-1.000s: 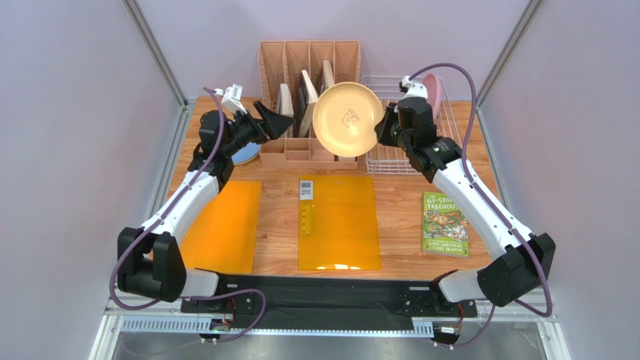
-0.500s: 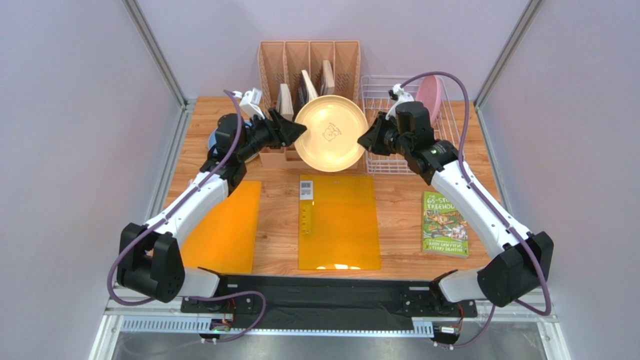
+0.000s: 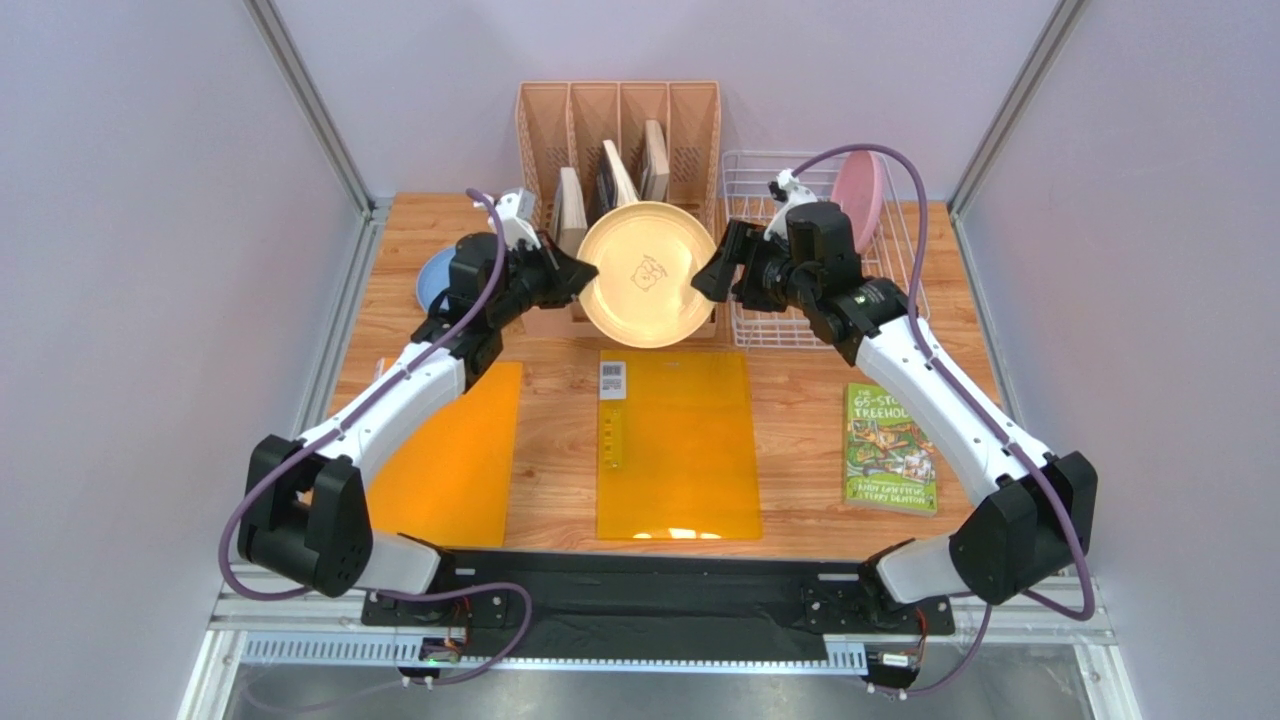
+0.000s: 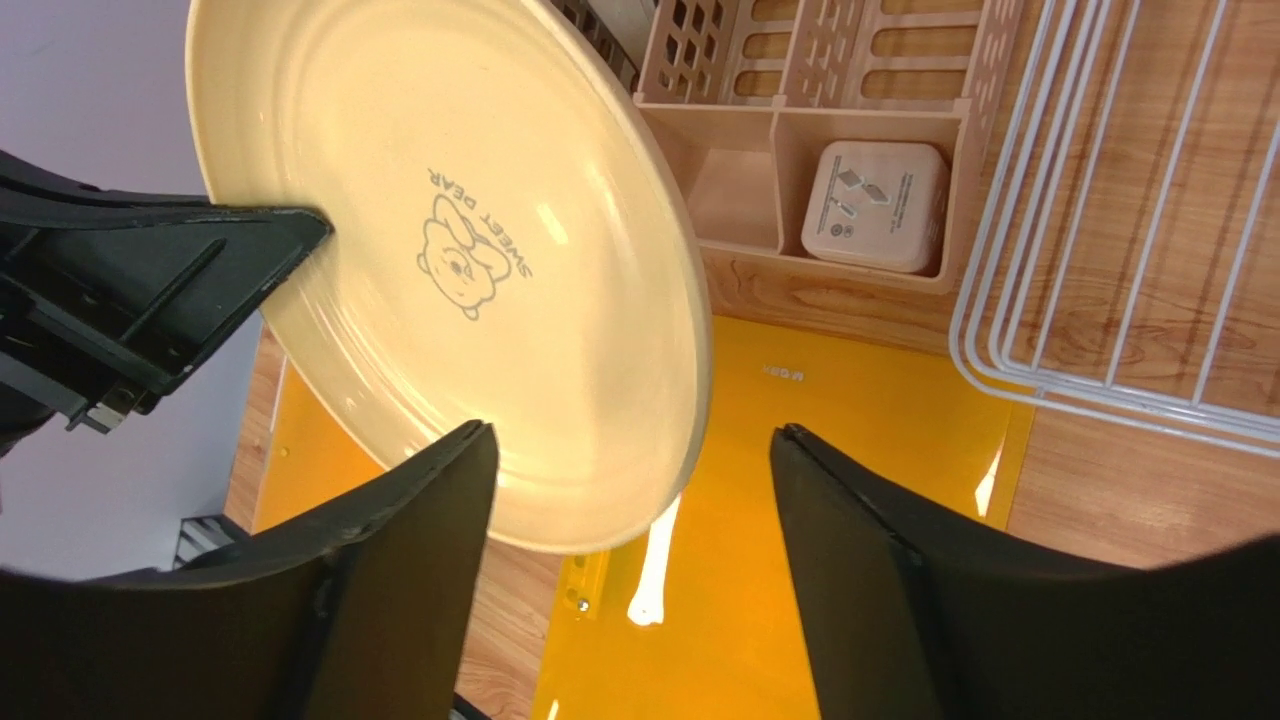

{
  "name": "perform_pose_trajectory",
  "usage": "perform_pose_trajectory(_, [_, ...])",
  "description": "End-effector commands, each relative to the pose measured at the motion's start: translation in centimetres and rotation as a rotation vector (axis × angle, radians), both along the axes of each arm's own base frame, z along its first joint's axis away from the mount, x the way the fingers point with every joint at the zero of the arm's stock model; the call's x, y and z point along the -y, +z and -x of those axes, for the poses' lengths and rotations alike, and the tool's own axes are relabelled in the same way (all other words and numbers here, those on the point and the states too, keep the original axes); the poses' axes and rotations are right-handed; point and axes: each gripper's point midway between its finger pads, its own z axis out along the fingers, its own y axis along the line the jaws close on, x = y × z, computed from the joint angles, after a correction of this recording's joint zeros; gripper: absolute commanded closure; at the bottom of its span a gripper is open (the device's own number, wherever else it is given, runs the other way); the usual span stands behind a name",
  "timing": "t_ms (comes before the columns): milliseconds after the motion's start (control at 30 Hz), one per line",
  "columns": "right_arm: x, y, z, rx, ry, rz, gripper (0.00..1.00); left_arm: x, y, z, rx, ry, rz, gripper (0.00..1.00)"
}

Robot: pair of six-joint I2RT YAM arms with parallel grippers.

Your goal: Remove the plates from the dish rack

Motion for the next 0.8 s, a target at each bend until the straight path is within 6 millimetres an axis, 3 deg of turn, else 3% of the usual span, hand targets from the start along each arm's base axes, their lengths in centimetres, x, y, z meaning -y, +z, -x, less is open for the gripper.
perform_pose_trajectory(0, [2.1, 2.1, -1.6, 0.097, -0.074, 0.040, 0.25, -3.2, 3.4, -0.3, 0.099, 0.146, -0.078, 1.00])
perform_pose_trajectory(100, [4.5, 1.5, -2.5, 0.093, -0.132, 0.080, 0.24, -6.1, 4.2, -0.4, 0.090, 0.255, -0.092, 1.00])
perform_pose_trajectory(133, [5.1, 1.2, -2.6, 0.086, -0.145, 0.092, 0.24, -7.9, 4.8, -0.4, 0.093, 0.306, -0.083, 1.00])
perform_pose_trajectory(200, [6.7, 0.9, -3.1, 0.079, -0.181, 0.107, 0.24, -10.0, 4.2, -0.3, 0.046, 0.368, -0.055, 1.00])
perform_pose_trajectory(267, [8.1, 0.4, -3.6, 0.063, -0.212, 0.114, 0.24, -14.1, 4.6, -0.6, 0.047, 0.488, -0.034, 1.00])
perform_pose_trajectory(300, [8.3, 0.2, -3.7, 0.060, -0.218, 0.116, 0.24, -16.5, 3.8, -0.7, 0.032, 0.556, -0.034, 1.00])
perform_pose_trajectory(500, [9.2, -0.4, -4.6, 0.048, -0.234, 0.131, 0.24, -23.8, 2.3, -1.8, -0.013, 0.769, -0.027, 1.00])
perform_pose_trajectory(767, [10.1, 0.8, -6.8, 0.074, -0.268, 0.165, 0.24, -27.1, -3.1, -5.4, -0.145, 0.858, -0.024, 1.00])
